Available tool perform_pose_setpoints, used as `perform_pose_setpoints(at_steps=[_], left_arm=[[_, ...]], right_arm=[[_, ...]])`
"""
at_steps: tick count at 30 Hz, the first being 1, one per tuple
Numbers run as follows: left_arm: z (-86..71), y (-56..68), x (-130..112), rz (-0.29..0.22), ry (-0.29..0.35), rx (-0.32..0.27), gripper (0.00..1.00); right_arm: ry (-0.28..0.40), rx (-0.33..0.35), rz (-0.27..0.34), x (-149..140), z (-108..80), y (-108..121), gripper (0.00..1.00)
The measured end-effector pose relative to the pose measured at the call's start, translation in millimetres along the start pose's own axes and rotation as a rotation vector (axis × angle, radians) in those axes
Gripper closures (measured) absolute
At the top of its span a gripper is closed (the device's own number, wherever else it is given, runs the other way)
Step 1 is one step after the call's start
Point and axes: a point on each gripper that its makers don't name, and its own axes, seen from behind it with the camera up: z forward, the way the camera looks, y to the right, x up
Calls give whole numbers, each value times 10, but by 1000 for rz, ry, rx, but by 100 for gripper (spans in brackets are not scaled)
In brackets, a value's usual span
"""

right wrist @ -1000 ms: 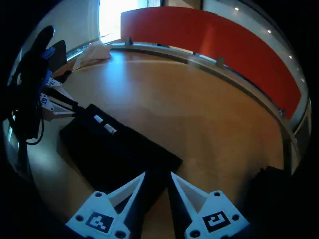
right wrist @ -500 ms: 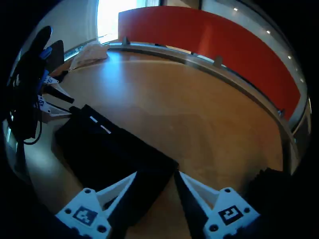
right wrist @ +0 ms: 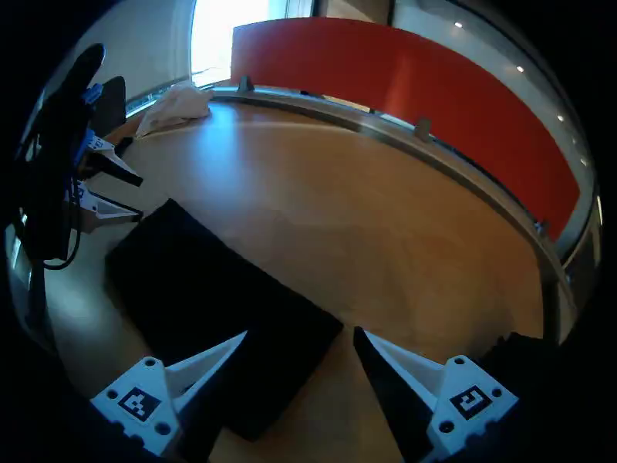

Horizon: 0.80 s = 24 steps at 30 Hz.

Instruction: Fold towel

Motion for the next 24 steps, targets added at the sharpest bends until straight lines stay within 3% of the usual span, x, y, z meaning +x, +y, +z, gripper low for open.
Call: perform_pose_setpoints(at_steps=[11, 24], left_arm=[[-70, 36, -37, -12, 2, -7, 6], [-336, 51, -235, -79, 9, 11, 6]], right_arm=[[13, 3, 5, -14, -89, -17, 2], [27, -9, 37, -214, -392, -110, 2]])
